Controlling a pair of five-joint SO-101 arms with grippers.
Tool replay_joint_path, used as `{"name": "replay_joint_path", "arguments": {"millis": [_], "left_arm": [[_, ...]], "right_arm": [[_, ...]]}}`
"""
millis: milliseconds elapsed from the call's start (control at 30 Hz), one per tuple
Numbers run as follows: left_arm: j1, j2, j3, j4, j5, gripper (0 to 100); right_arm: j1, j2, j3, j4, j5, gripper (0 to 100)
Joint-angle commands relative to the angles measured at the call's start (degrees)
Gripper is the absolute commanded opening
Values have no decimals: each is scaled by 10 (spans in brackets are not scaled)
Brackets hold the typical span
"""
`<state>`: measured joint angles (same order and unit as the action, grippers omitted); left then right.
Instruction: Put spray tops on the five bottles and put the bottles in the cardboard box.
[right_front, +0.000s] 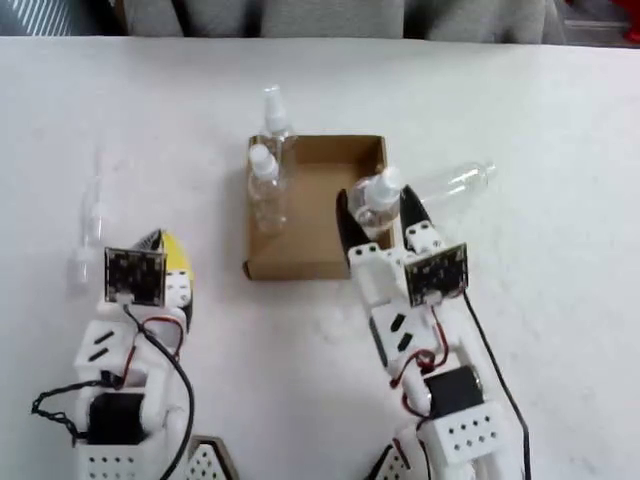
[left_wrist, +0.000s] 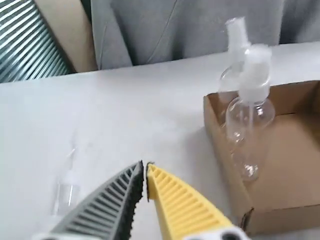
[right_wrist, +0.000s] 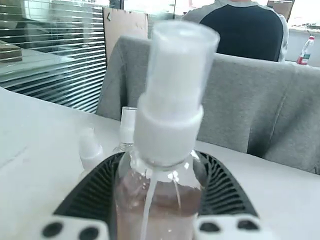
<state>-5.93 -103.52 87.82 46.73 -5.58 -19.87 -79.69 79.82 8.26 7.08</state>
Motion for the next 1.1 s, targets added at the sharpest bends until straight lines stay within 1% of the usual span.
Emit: {"name": "replay_joint_path", "arguments": {"millis": [0,33,200,300,367,500,633,800,1067], "left_arm": [[-46,-7,80,-90,6,23],[-48,-4,95,-99,6,23],[-65,-1,92,-64,4,23],[-63,-1,92,-22,2,23],[-59,-1,92,2,2,26],[-30,-1,92,36,1,27],[-7,-1,92,57,1,27],[-5,-1,92,58,0,27],[-5,-1,92,56,-2,27]], "right_arm": [[22,136,-105,-58,-7,15],[25,167,-120,-75,-7,15],[30,308,-175,-182,-7,15],[30,391,-211,-219,-3,15],[30,444,-238,-231,-3,15],[30,549,-293,-256,-3,15],[31,647,-348,-287,-3,15],[31,754,-418,-299,-3,15],[65,896,-512,-299,-5,15]]}}
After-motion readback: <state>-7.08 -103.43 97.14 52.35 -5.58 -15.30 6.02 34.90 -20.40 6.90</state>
